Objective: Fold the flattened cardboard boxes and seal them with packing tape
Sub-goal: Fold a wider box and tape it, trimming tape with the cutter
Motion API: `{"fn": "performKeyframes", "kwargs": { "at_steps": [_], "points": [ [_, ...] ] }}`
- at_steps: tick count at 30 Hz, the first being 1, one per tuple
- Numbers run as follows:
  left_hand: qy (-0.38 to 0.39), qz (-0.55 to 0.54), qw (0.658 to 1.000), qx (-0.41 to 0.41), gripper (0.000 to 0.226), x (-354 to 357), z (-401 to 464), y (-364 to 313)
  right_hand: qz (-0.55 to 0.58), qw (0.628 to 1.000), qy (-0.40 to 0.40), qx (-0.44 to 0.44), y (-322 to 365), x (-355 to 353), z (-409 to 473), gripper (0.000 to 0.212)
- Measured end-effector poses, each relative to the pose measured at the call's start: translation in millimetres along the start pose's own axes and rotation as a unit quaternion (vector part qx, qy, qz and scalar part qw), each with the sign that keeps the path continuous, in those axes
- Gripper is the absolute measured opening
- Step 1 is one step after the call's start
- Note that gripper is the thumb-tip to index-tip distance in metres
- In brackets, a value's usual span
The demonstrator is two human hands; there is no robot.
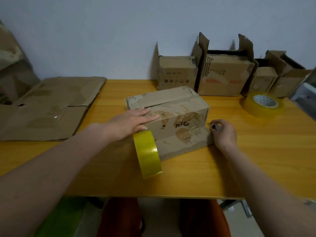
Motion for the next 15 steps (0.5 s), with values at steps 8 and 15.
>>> {"fn": "performKeyframes", "kwargs": {
  "at_steps": [8, 15],
  "points": [
    [-0.247, -0.246, 0.934, -0.079, 0.083, -18, -17, 14, 0.183, 0.971, 0.034, -0.151, 91, -30, -62, 0.02],
    [-0.372, -0.495, 0.705, -0.345, 0.074, 6, -70, 40, 0.134, 0.89, 0.266, -0.344, 196, 36, -125, 0.023]
  ]
}}
Point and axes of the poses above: each hand's wrist, its own z-axis towards the middle knuckle, its own x-axis out of the palm, y = z × x, the point moved 8 cm from there along z, towards the middle knuckle, and after that the axes turned 8 degrees about -y, right-handed, at the moved point
